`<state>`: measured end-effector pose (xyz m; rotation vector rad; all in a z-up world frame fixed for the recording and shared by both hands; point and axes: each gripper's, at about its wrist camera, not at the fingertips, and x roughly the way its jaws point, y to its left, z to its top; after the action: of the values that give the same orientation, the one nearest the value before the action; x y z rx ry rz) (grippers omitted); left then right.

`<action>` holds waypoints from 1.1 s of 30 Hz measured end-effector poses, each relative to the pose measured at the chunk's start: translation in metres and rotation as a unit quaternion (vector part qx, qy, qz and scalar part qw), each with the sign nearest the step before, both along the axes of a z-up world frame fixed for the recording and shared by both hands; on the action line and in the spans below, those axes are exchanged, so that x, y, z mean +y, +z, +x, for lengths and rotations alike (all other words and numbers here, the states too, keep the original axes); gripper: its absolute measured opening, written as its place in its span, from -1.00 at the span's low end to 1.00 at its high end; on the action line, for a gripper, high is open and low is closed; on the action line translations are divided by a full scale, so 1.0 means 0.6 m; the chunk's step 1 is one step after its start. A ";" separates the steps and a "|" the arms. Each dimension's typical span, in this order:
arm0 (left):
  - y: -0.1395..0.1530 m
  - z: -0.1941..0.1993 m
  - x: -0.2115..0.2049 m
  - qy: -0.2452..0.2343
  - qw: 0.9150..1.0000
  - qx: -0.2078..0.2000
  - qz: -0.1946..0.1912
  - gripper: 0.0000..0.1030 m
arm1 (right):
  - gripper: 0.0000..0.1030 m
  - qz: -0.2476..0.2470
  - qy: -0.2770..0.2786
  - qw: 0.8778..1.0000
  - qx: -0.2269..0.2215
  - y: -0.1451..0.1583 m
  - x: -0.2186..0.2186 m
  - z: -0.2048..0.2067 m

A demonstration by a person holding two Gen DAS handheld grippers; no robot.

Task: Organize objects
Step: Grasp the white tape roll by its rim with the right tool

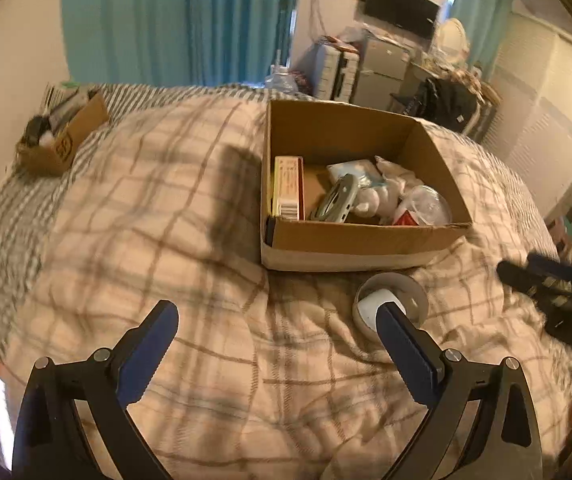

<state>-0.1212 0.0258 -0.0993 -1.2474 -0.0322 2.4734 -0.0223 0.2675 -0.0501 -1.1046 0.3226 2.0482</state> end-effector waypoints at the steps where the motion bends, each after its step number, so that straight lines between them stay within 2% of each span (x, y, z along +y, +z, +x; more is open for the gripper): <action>1: -0.010 0.002 0.000 0.006 1.000 0.000 0.009 0.97 | 0.31 -0.006 -0.008 1.000 -0.001 -0.014 0.004 0.001; 3: -0.035 0.003 0.000 0.022 1.000 -0.003 0.015 0.97 | 0.27 -0.034 -0.027 0.999 -0.006 -0.064 0.017 0.006; 5: -0.058 0.003 0.002 0.027 1.000 -0.009 0.007 0.97 | 0.02 -0.064 -0.037 0.997 -0.026 -0.108 0.026 0.007; 6: -0.066 0.003 0.002 0.033 0.999 -0.009 0.002 0.97 | -0.05 -0.074 -0.041 0.996 -0.033 -0.123 0.029 0.006; 14: -0.110 -0.012 -0.001 0.046 0.998 -0.044 -0.007 0.97 | -0.08 -0.077 -0.038 0.996 -0.026 -0.140 0.053 -0.024; 15: -0.114 -0.012 -0.001 0.047 0.998 -0.046 -0.007 0.97 | -0.13 -0.080 -0.040 0.996 -0.030 -0.150 0.059 -0.031; 16: -0.117 -0.011 -0.002 0.046 0.998 -0.048 -0.007 0.97 | -0.26 -0.082 -0.041 0.995 -0.032 -0.153 0.061 -0.034; 19: -0.122 -0.014 0.000 0.042 0.998 -0.052 -0.008 0.97 | -0.33 -0.097 -0.045 0.994 -0.038 -0.169 0.073 -0.041; 21: -0.126 -0.014 0.004 0.038 0.998 -0.056 -0.012 0.97 | -0.46 -0.108 -0.043 0.992 -0.042 -0.178 0.079 -0.045; 23: -0.130 -0.014 0.009 0.033 0.997 -0.061 -0.018 0.97 | -0.70 -0.116 -0.039 0.991 -0.046 -0.185 0.082 -0.047; 26: -0.136 -0.012 0.014 0.025 0.997 -0.067 -0.027 0.97 | -0.92 -0.106 -0.033 0.993 -0.047 -0.180 0.075 -0.047; 33: -0.129 -0.004 0.028 0.009 0.996 -0.070 -0.048 0.97 | -0.93 -0.055 -0.030 0.998 -0.013 -0.108 0.045 -0.008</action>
<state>-0.1238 0.0426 -0.1770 -1.4663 0.0401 2.4245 -0.0272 0.2942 -0.1150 -1.1725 0.4552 1.9822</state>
